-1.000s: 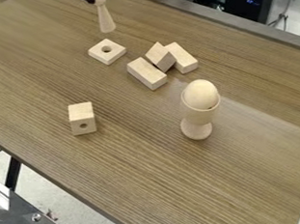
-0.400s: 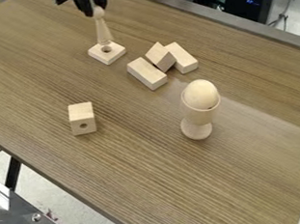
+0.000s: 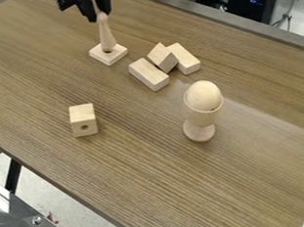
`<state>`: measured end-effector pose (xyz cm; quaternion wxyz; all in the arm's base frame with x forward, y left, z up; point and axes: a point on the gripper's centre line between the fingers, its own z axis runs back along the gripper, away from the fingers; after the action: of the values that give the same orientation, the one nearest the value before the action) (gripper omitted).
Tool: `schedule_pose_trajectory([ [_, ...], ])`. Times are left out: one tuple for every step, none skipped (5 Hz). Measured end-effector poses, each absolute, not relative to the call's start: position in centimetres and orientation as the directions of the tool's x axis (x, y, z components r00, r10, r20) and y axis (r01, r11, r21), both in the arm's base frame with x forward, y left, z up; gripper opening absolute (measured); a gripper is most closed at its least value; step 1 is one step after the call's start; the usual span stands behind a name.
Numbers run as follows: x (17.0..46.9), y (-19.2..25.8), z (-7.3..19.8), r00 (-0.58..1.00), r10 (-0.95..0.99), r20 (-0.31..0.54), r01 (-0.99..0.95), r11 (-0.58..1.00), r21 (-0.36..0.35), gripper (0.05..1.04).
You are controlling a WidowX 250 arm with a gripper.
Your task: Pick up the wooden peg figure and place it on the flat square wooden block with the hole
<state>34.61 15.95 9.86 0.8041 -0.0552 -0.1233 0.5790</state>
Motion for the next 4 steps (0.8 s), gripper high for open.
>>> schedule_pose_trajectory([
  [34.37,15.96,9.41,0.313,0.938,0.148,-0.916,0.339,-0.216,0.284],
  [34.33,15.95,9.25,0.325,0.932,0.159,-0.91,0.355,-0.216,0.284],
  [34.34,15.97,9.58,0.331,0.926,0.181,-0.901,0.367,-0.23,0.284],
  [34.44,15.99,9.4,0.338,0.922,0.192,-0.895,0.377,-0.239,0.284],
])
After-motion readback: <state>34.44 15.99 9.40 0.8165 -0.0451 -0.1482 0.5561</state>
